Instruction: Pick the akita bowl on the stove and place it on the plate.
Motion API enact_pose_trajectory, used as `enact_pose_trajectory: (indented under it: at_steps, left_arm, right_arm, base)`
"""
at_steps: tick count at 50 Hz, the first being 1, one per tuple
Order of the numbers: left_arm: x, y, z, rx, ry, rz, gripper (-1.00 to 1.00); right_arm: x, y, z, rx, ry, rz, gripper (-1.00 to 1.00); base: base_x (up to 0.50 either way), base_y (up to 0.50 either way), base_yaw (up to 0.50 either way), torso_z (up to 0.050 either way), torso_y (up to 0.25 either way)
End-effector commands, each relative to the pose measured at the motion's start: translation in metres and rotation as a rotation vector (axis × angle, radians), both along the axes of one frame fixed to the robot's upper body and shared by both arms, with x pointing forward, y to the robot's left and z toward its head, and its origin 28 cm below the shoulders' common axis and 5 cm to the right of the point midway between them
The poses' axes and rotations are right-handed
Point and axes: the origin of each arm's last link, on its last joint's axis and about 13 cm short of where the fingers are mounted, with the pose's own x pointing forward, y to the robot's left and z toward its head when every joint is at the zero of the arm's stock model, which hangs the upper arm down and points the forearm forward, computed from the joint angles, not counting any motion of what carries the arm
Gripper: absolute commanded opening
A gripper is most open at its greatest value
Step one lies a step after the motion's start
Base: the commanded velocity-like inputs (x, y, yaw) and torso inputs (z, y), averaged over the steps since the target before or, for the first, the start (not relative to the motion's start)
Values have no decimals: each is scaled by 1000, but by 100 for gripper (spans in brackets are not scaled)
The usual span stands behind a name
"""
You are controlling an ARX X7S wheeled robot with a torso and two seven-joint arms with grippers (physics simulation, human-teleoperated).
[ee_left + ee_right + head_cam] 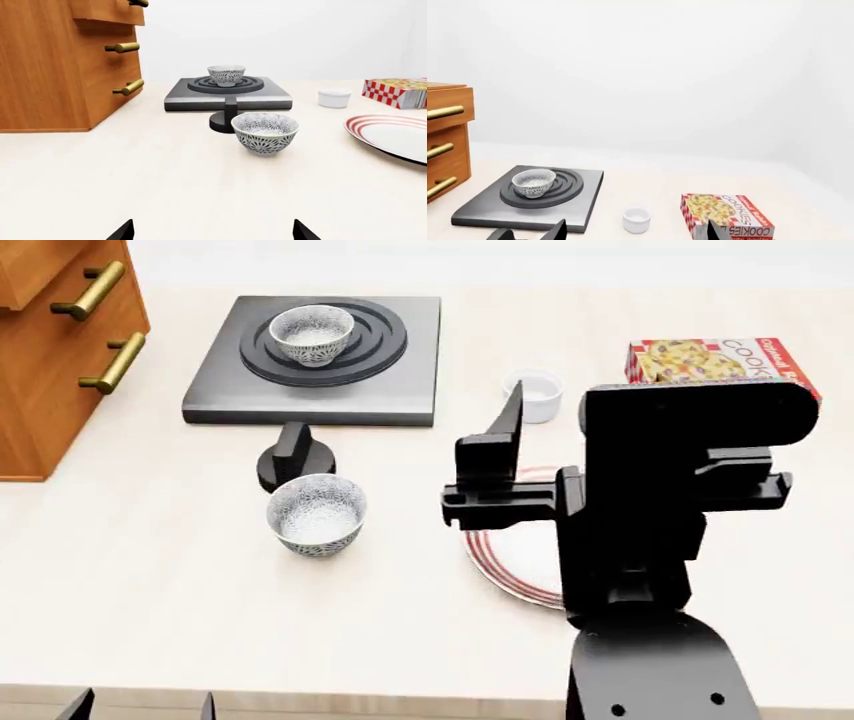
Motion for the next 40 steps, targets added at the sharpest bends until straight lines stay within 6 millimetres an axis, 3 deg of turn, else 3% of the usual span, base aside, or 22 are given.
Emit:
enact_pose_trajectory:
  at_steps: [1, 5, 10, 20, 30, 40]
  left_arm:
    - [1, 0, -2, 4, 1, 1, 100]
    - [1, 0, -2, 4, 1, 1, 100]
    - [1, 0, -1, 7, 2, 0, 100]
    - [0, 0, -1, 7, 2, 1, 100]
    - [-1, 1, 0, 5, 0, 7, 100]
    - [0, 1, 1, 3, 1, 7, 100]
  right_arm:
    - [-1, -23, 59, -53, 5, -63, 100]
    - [-7, -33, 62, -92, 15, -93, 100]
    - [-22, -43, 51, -52, 82, -85, 100]
    - [-45, -53, 15, 104, 41, 50, 100]
    - [-48, -50, 0, 49, 56, 61, 100]
    - [-51, -48, 3, 57, 35, 72, 100]
  base:
    - [0, 0, 0, 0, 0]
    - [0, 0, 0, 0, 0]
    - [0, 0, 0, 0, 0]
    - [0, 0, 0, 0, 0]
    - [0, 0, 0, 0, 0]
    - [0, 0, 0, 0, 0]
